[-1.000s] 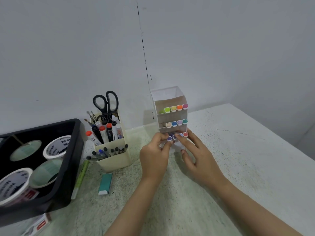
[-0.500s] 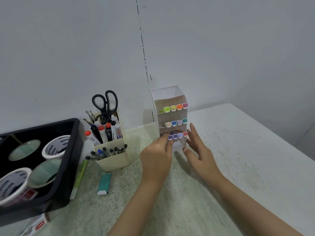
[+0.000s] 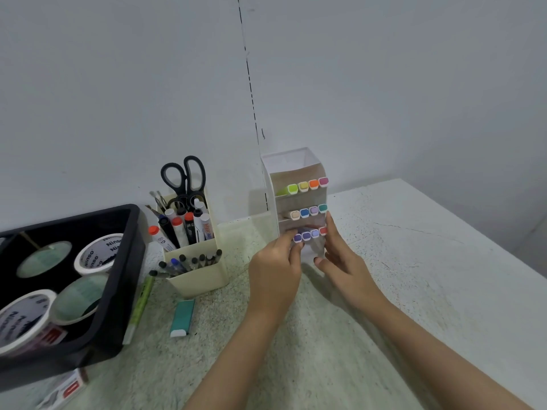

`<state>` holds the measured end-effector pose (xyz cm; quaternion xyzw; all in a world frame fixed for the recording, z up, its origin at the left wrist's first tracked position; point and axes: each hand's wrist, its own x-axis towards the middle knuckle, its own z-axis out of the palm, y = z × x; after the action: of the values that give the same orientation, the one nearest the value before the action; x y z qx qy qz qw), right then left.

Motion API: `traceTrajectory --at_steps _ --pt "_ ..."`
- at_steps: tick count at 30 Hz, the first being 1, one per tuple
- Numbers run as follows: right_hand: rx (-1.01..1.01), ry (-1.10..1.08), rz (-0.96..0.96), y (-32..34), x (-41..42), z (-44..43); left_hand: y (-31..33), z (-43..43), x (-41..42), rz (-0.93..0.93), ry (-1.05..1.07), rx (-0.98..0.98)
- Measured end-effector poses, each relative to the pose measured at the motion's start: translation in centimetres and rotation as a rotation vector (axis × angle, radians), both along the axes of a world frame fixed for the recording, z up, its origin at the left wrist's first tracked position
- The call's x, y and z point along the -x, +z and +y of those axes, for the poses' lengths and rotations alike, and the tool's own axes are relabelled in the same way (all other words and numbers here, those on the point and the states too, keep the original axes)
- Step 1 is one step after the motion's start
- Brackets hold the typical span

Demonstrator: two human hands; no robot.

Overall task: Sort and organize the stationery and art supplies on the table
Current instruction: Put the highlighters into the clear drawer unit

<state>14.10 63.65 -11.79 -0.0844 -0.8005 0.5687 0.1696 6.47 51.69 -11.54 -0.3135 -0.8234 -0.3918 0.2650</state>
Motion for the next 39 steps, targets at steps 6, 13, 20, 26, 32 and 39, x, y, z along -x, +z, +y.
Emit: traceTrajectory --at_steps 6,13,20,26,32,39 --pt "-0.086 0.010 -0.028 -0.2 0.1 0.2 -0.6 -0.4 -0.1 0.126 0.005 0.111" --pt "-0.454 0.026 0.057 -0.6 -0.5 -0.8 -1.3 -1.0 -1.5 0.198 0.059 0.252" --pt "-0.708 -0.035 0.031 -1.4 -0.9 -1.2 -2.0 -1.8 -2.3 0.143 -0.005 0.366" --pt "-0.698 -0.064 0.041 -1.6 -1.0 -1.2 -1.4 -2.0 -2.8 0.084 -0.044 0.338" --pt "-0.647 -0.276 0.339 -2.4 -2.1 -3.9 -1.7 -6.7 -3.7 0.034 -0.014 0.223" --pt "-0.802 0.240 0.317 -4.3 -0.7 -8.5 -3.5 -15.6 -4.3 -0.020 0.336 0.188"
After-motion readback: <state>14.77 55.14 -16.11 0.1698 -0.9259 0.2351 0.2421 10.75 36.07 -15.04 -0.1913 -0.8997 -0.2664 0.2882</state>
